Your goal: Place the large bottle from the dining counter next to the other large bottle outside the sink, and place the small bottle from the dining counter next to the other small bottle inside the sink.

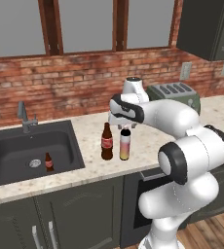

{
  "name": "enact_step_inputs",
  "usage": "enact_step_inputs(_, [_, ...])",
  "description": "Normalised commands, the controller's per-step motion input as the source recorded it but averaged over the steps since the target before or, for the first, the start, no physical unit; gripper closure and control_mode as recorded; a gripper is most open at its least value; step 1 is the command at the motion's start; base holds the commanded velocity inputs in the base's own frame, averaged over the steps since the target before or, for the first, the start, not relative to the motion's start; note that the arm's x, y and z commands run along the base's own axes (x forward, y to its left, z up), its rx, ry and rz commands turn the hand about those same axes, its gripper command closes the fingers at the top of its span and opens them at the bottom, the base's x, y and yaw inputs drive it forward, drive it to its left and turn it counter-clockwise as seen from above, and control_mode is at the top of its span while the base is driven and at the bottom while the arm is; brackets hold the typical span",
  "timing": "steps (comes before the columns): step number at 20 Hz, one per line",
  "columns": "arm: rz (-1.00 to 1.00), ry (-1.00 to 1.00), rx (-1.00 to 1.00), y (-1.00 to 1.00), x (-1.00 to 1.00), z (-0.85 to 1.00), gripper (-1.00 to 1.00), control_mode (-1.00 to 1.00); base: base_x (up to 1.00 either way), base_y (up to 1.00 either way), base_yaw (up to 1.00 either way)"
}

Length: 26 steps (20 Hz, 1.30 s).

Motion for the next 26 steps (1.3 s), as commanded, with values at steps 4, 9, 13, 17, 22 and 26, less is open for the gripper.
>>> enact_step_inputs(4, [0.0, 0.0, 0.0, 0.0, 0.01, 0.0, -1.0, -1.0, 0.0, 0.0, 0.0])
enact_step_inputs(9, [0.0, 0.0, 0.0, 0.0, 0.04, 0.11, -1.0, -1.0, 0.0, 0.0, 0.0])
enact_step_inputs(13, [0.0, 0.0, 0.0, 0.0, -0.09, 0.36, -1.0, -1.0, 0.0, 0.0, 0.0])
enact_step_inputs(17, [0.0, 0.0, 0.0, 0.0, -0.41, 0.33, -1.0, -1.0, 0.0, 0.0, 0.0])
enact_step_inputs(22, [0.0, 0.0, 0.0, 0.0, -0.68, 0.17, -1.0, -1.0, 0.0, 0.0, 0.0])
enact_step_inputs(26, [0.0, 0.0, 0.0, -0.08, -0.92, 0.07, -1.0, -1.0, 0.0, 0.0, 0.0])
